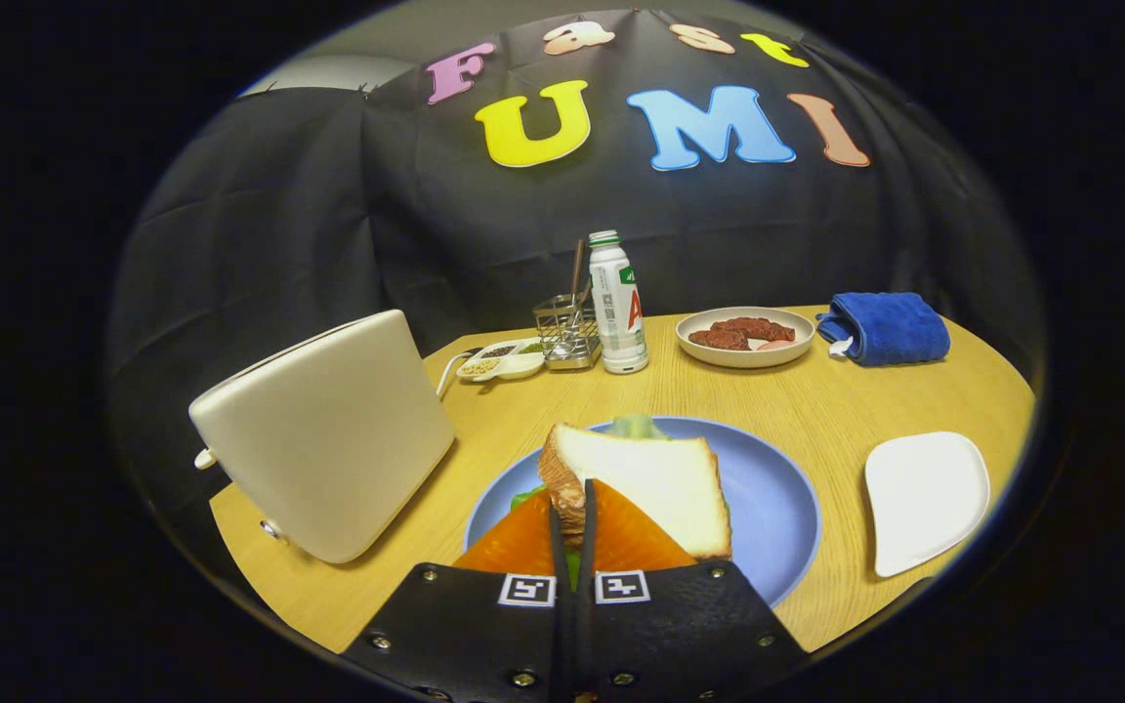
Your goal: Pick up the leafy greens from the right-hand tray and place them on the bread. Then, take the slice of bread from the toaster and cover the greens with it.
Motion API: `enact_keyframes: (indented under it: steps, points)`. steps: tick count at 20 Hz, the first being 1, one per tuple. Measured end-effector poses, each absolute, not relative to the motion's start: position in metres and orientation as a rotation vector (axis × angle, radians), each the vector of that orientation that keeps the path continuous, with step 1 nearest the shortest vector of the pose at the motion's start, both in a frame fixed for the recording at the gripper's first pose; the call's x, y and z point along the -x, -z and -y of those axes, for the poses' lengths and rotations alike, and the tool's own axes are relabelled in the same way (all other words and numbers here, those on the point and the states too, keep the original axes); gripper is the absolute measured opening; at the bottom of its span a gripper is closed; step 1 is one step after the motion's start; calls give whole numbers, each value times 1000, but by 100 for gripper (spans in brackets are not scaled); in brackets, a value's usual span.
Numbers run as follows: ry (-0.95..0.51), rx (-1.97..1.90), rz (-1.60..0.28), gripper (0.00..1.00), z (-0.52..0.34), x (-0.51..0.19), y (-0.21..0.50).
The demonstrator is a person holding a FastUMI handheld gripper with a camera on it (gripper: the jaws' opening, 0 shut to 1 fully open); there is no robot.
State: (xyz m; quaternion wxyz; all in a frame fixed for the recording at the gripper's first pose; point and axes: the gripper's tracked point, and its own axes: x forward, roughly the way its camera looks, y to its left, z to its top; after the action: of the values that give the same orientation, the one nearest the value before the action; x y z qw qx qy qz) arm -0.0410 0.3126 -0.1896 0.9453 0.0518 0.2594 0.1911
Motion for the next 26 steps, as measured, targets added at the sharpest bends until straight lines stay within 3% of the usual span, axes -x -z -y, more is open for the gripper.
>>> enact_keyframes:
  steps: [5,13,15,17,20,26]
  points:
    - [-380,-102,-530,1,-313,41,187]
    - [-386,-59,-488,20,-318,42,183]
    - [-425,-102,-521,33,-327,46,183]
    - [-445,-133,-542,67,-330,49,186]
    - [-453,-157,-542,95,-335,49,183]
    - [-462,-125,-524,95,-335,50,181]
